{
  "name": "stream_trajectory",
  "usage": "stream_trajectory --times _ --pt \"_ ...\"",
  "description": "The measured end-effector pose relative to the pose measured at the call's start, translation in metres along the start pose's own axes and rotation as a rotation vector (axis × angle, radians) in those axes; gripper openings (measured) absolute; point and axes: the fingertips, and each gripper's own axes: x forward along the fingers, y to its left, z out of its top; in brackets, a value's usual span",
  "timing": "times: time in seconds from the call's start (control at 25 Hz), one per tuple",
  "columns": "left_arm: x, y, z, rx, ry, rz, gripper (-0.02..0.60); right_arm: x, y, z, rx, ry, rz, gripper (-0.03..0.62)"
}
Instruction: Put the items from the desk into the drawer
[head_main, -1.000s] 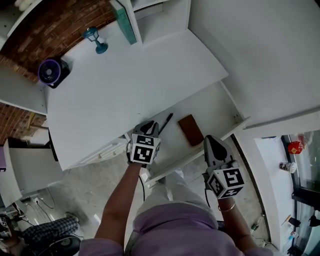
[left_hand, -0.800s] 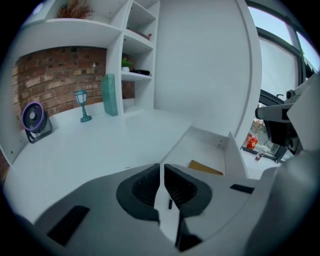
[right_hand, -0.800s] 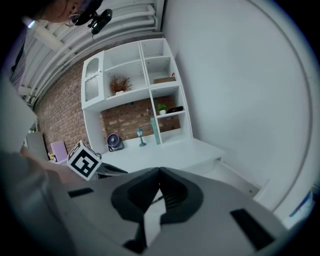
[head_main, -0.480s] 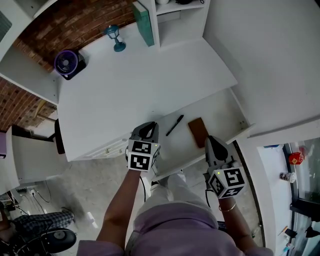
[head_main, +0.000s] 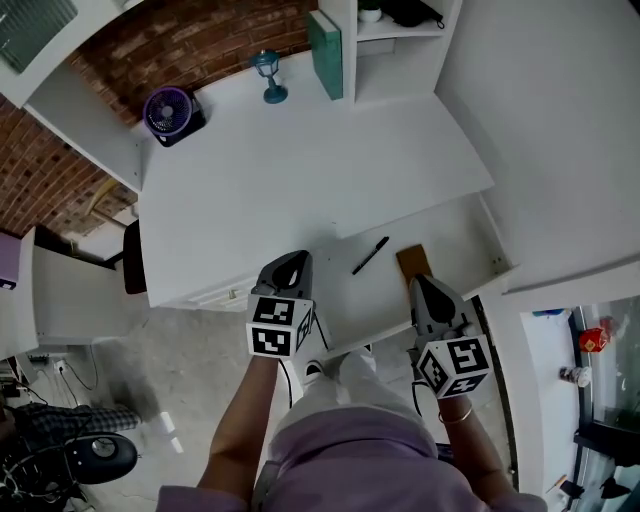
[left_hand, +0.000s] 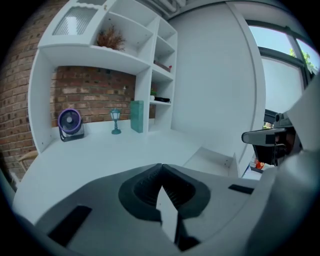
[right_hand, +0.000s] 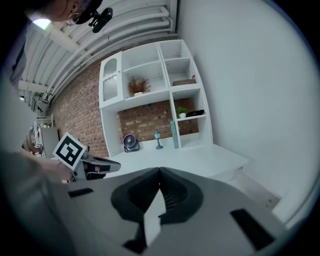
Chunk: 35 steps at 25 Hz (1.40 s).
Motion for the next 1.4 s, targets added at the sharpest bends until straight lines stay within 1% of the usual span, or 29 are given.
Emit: stream_trajectory --times 0.28,0.72,1.0,1.4 --pt "-0.038 0.025 0.003 -0.041 -0.055 0.057 0.0 0.006 0.026 0.008 -0.029 -0.011 0.043 0.003" --pt "-0.08 0.055 -0.006 -0.099 -0.1 0.119 0.0 0.01 0.055 0.016 -0.059 -0.023 0.069 0.003" --pt "-0.093 0.063 -0.007 -0.111 -0.11 0.127 0.0 0.011 0.064 0.019 -0.074 -0.029 0.072 0.003" --pt "-0.099 0.067 -0.004 -0.115 -0.127 0.127 0.0 0.011 0.071 0.023 -0.084 -0.033 0.071 0.003"
